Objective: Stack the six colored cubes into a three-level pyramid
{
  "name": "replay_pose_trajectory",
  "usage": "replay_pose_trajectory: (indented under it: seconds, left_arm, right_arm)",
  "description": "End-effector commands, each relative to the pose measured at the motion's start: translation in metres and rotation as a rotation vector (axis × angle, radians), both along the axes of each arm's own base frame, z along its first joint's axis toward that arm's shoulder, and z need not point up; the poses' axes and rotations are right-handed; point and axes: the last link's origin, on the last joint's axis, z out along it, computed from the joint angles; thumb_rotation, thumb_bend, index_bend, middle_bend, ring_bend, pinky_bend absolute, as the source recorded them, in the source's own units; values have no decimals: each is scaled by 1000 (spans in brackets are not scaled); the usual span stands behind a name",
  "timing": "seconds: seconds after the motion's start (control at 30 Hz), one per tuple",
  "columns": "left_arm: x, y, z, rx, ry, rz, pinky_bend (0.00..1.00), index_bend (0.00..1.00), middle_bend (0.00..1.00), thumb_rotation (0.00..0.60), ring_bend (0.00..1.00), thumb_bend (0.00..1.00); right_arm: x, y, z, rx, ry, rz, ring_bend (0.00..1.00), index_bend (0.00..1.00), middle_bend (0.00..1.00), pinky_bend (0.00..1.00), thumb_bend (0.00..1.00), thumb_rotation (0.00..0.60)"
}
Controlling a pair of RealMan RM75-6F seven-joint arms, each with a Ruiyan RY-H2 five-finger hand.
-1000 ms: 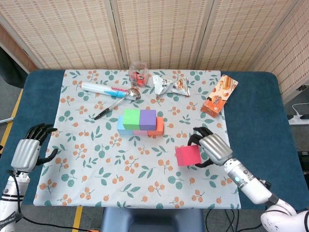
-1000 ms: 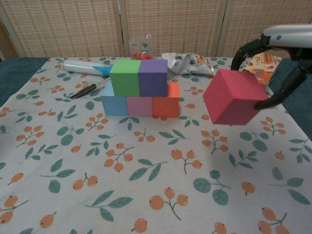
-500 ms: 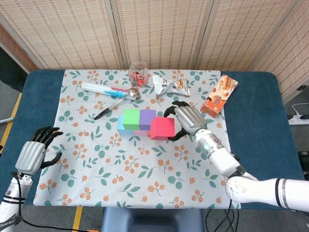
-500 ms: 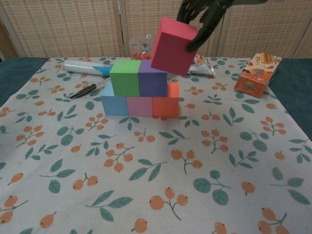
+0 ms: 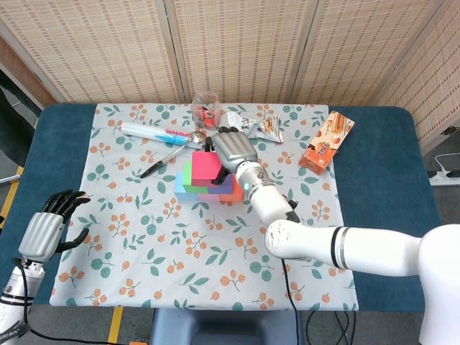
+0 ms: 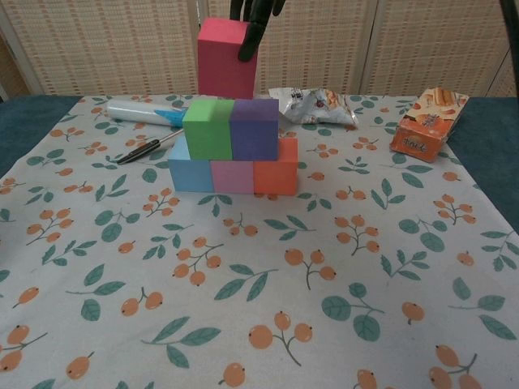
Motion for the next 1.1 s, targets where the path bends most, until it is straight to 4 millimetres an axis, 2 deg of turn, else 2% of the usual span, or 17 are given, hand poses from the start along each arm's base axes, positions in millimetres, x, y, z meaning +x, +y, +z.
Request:
replay_pose_trajectory:
  seconds: [0.03,0.47,1.1]
  left_arm:
    - [0,0,1,1,-4,4,138,241,157,600,100,326]
    - [0,0,1,2,-23,22,138,238,148,600,91,327]
    - [-4,-4,-1,0,-45,15,136,232,143,600,81,327]
  right_arm:
    - [-1,-5,-9,16,33,1,200,596,412,214,222,600]
    - [10,-23,-27,19,117,12,200,578,412,213,225,600]
    - [20,-13,-35,-20,142,-67,200,568,412,198,225,600]
